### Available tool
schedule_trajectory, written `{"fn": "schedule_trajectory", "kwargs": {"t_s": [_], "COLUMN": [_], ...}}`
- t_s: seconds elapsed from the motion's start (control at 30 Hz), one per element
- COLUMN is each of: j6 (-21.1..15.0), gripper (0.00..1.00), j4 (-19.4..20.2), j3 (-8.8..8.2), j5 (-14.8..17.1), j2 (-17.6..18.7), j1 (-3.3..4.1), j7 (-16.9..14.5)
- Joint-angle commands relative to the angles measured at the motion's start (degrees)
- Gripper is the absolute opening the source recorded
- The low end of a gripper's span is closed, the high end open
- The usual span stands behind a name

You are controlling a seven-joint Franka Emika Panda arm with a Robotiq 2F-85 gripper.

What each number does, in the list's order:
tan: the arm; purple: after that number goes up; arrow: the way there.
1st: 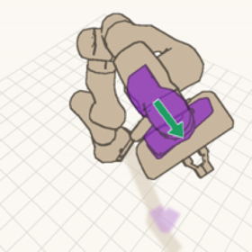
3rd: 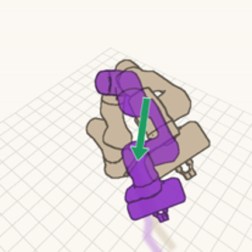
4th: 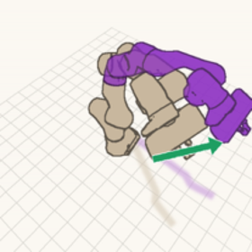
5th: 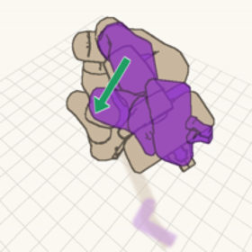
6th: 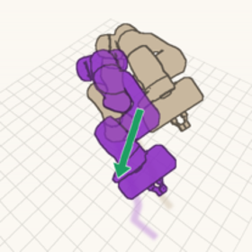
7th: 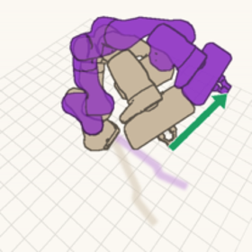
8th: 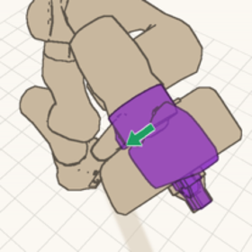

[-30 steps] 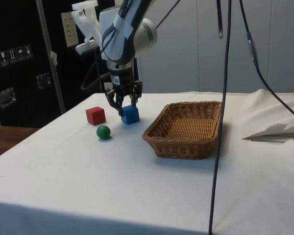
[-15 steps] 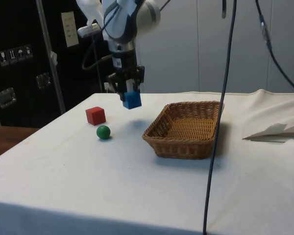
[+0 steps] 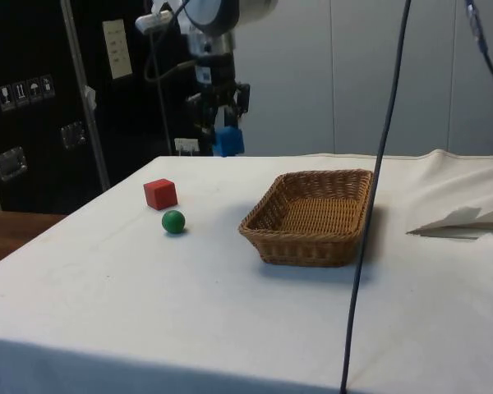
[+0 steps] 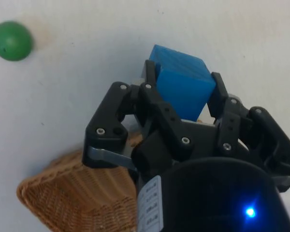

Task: Place all non-red objects into the basket.

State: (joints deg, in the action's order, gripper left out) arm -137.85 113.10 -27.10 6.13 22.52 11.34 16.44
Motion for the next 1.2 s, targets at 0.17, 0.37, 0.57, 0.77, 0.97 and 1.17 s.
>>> {"fn": "schedule_trajectory", "kwargs": {"t_s": [0.17, 0.37, 0.57, 0.77, 0.97, 1.17], "j6": [1.0, 2.8, 4.6, 6.8, 8.5, 10.1], "gripper": [0.05, 0.05, 0.05, 0.05, 0.05, 0.05], "j4": [1.8, 4.1, 5.4, 6.1, 6.1, 6.3], "j3": [-0.17, -0.63, -0.69, -0.52, -0.34, -0.29], "j5": [-1.7, -4.3, -6.1, -7.3, -7.4, -7.4], "j2": [-3.4, -8.3, -12.0, -15.0, -16.2, -17.9], "j1": [0.0, 0.23, 0.17, 0.17, 0.34, 0.52], "j7": [-0.1, -0.2, -0.5, -1.0, -1.8, -2.5]}}
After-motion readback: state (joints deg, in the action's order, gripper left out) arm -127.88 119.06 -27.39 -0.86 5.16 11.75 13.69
